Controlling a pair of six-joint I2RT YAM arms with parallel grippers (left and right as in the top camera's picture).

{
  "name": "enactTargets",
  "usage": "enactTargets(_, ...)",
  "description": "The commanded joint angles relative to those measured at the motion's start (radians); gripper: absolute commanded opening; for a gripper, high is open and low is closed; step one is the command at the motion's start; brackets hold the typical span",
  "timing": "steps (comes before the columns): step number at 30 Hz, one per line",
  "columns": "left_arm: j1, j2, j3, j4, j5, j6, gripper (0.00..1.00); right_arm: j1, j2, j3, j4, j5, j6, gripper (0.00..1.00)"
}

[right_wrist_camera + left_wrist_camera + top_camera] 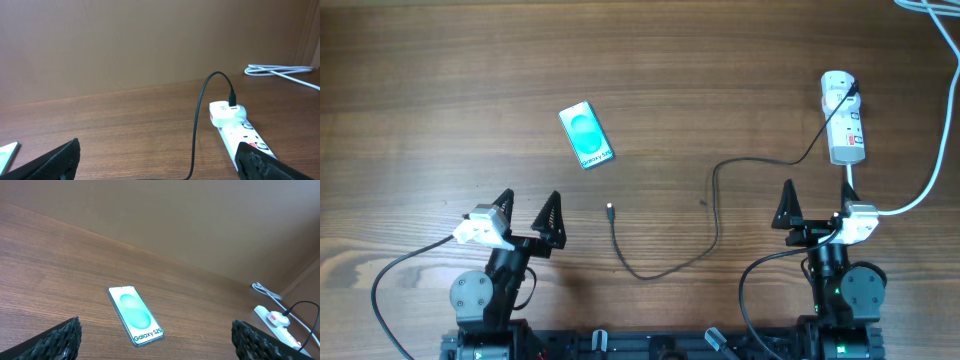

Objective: Plug charger to phone and switch on socket

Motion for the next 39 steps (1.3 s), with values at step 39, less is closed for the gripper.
enactTargets(39,-0.008,0.162,0.395,0.323,-0.064,-0.179,1.0,0.004,0.001,-0.001,0.005,-0.013,-0.01,1.0)
